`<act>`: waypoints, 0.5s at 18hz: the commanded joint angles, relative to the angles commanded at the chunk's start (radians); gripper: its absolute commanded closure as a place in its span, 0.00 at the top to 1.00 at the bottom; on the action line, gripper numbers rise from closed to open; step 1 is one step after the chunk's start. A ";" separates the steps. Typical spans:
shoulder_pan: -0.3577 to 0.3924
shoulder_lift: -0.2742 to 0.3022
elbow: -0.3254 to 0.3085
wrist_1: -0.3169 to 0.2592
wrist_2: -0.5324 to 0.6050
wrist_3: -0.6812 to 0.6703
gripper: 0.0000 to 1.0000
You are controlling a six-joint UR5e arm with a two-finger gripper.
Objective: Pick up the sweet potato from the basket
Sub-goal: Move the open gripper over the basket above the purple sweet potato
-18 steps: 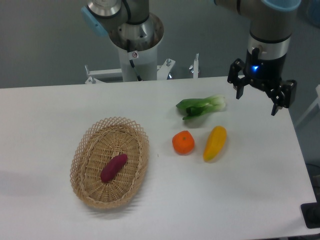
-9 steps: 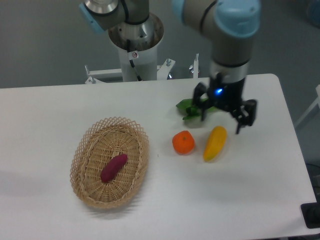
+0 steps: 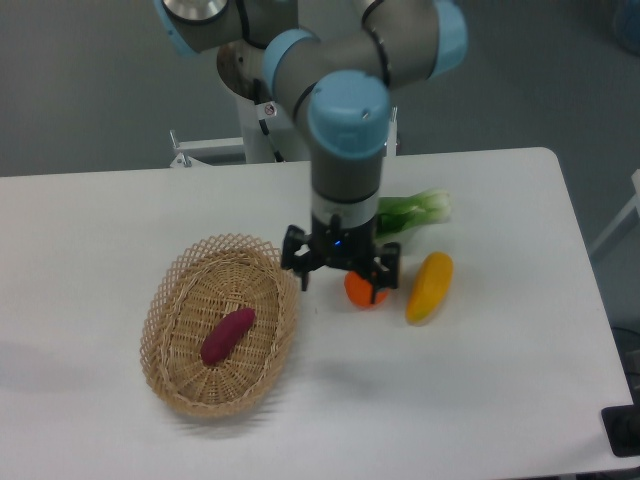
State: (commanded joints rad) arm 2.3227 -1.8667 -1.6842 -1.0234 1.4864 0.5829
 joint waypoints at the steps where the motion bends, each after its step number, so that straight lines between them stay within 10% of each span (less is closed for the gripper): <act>1: -0.028 -0.018 -0.008 0.029 0.008 -0.005 1.00; 9: -0.118 -0.089 -0.049 0.132 0.012 -0.008 1.00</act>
State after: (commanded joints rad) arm 2.2044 -1.9558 -1.7334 -0.8913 1.4987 0.5752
